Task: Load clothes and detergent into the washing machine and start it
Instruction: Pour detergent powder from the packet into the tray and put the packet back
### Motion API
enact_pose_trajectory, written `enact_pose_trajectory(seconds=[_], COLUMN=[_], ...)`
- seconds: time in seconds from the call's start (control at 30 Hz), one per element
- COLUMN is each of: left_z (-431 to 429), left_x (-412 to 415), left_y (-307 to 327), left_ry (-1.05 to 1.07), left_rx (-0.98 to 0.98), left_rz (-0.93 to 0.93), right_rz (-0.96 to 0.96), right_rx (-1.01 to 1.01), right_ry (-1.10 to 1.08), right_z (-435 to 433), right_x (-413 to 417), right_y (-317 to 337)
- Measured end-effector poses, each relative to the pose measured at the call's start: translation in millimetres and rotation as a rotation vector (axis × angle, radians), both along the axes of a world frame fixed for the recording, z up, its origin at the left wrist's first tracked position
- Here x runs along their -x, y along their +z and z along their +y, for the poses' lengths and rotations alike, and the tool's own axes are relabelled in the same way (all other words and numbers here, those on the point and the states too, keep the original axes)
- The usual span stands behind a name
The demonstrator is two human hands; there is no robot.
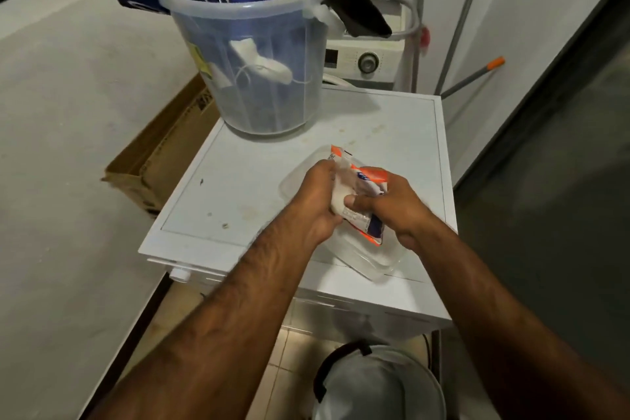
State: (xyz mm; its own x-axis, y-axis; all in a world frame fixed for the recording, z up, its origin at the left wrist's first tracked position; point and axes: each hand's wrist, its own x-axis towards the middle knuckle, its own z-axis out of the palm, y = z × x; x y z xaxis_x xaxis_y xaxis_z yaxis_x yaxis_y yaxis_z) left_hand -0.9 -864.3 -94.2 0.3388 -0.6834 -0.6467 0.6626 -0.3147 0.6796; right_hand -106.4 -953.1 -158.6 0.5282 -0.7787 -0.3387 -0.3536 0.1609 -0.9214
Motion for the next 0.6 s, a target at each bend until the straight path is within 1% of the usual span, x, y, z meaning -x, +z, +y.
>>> enact_pose_trajectory(seconds=[0.1,0.17,0.27,0.33,0.43,0.53,0.6], left_z=[-7,-9,-10,-10,-9,-3,6], left_x=[-1,-2,-5,-7,-12,-17,-20], left_y=[1,4,4,5,-1,-5,-4], left_ry=[0.032,0.017,0.012,0.022,0.030,-0.035,-0.070], left_rx=[-0.050,-0.106,-0.154,-0.162,-0.141,-0.122,-0.089], left_rz=[0.030,0.014,0.001,0.055,0.081,-0.018,-0.060], right_rz=[0.083,0.180,0.264,0.280,0.320,0.367,0.433], right_rx=[-0.079,-0.070,0.006,0.018,0.074,0.178,0.286], right_ry=[0.078,0.124,0.090,0.041,0.046,0.049,0.061], right_z=[-7,-7,-10,-11,-11,-10,-4], right_x=[-8,-11,-13,-12,-9,-7,-6], right_y=[-6,-9,-13,-9,-1,8,18])
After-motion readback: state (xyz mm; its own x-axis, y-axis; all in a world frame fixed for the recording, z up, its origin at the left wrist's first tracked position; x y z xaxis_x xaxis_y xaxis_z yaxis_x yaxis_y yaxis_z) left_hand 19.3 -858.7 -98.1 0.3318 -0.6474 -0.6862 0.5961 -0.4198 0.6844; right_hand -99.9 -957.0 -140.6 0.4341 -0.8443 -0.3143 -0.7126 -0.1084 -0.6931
